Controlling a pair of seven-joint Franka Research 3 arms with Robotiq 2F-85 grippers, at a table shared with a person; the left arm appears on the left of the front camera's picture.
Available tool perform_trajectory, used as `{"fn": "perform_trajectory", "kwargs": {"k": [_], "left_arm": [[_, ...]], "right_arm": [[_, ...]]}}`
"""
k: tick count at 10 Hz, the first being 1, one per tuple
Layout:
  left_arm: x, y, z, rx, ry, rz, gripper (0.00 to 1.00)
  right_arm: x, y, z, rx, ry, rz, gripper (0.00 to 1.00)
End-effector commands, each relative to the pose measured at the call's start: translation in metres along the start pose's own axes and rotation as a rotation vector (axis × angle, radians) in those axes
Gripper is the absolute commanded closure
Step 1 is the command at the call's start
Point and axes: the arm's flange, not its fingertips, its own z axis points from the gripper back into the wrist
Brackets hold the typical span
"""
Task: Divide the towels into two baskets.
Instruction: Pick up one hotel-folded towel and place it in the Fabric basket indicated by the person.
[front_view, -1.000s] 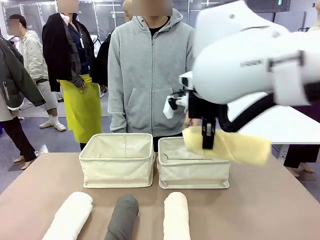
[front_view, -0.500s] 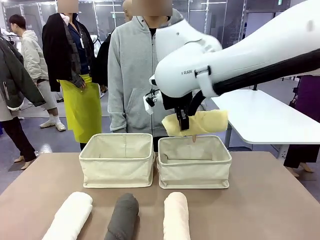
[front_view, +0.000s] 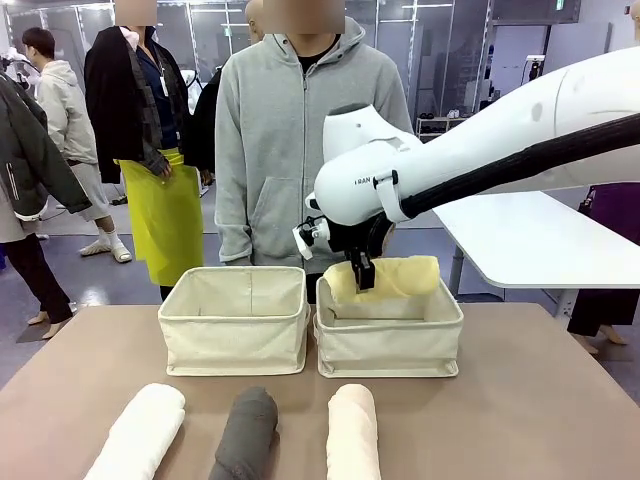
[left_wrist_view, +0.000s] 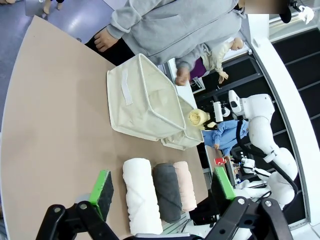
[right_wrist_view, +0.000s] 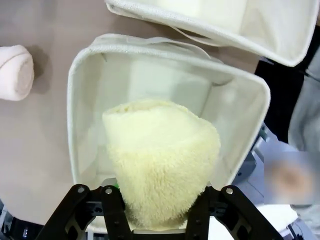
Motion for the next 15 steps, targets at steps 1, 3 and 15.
{"fn": "perform_trajectory", "kwargs": {"k": [1,3,15], "left_arm": [[0.001,-0.001,0.002,-0.011,-0.003,-0.003,0.0],[0.001,-0.001,0.002,-0.011,-0.003,-0.003,0.0],[0.001,-0.001,0.002,-0.011,-0.003,-0.003,0.0]], "right_arm": [[-0.009,0.003,-0.027,0.009,-0.09,0.033,0.63],[-0.011,-0.003,-0.05,0.042,-0.11,0.036,0.63],[-0.021,-0.021,-0.066,0.053,-0.085,-0.011,0.28]]}}
